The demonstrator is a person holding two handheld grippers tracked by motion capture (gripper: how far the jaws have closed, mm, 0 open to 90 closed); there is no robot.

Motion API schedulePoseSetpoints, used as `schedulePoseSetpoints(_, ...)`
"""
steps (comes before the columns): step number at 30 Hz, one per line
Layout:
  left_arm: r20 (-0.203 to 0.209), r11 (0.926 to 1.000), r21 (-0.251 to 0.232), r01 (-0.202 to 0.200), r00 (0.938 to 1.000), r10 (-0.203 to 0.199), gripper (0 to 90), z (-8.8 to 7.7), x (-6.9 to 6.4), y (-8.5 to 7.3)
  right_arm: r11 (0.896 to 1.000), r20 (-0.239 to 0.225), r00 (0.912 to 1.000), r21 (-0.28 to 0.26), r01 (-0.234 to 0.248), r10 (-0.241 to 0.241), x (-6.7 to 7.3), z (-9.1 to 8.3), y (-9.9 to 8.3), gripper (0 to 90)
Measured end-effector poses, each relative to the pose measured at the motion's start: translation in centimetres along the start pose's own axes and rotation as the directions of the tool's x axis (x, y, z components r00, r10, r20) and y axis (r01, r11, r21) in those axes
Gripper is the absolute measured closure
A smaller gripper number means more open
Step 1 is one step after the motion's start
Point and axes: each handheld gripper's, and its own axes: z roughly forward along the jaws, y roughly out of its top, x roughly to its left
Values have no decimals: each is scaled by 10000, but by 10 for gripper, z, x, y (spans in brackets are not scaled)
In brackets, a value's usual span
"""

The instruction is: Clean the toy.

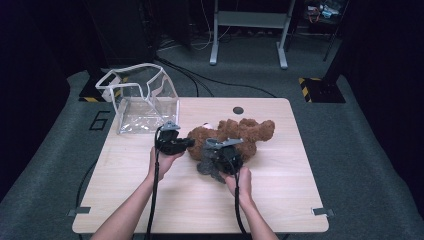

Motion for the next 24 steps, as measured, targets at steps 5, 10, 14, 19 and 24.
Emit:
schedulePoseSetpoints(5,-44,10000,0,29,10000,-29,820,1,0,1,9981,476,9987,-594,-138,167,-24,-34,-10,824)
schedulePoseSetpoints(10,-54,10000,-13,67,10000,-67,820,1,0,0,9957,1275,9893,-688,-626,710,-55,-58,-23,824)
schedulePoseSetpoints(14,-42,10000,-18,33,10000,-33,819,0,-1,0,9938,1797,9788,-687,-869,980,-78,-72,-34,824)
schedulePoseSetpoints(19,-75,10000,7,15,10000,-14,819,0,-1,0,9870,2373,9586,-705,-1445,1573,-104,-87,-47,823)
schedulePoseSetpoints(24,-84,10000,39,-44,10000,44,818,0,-1,1,9819,3115,9312,-546,-1812,1892,-129,-95,-57,824)
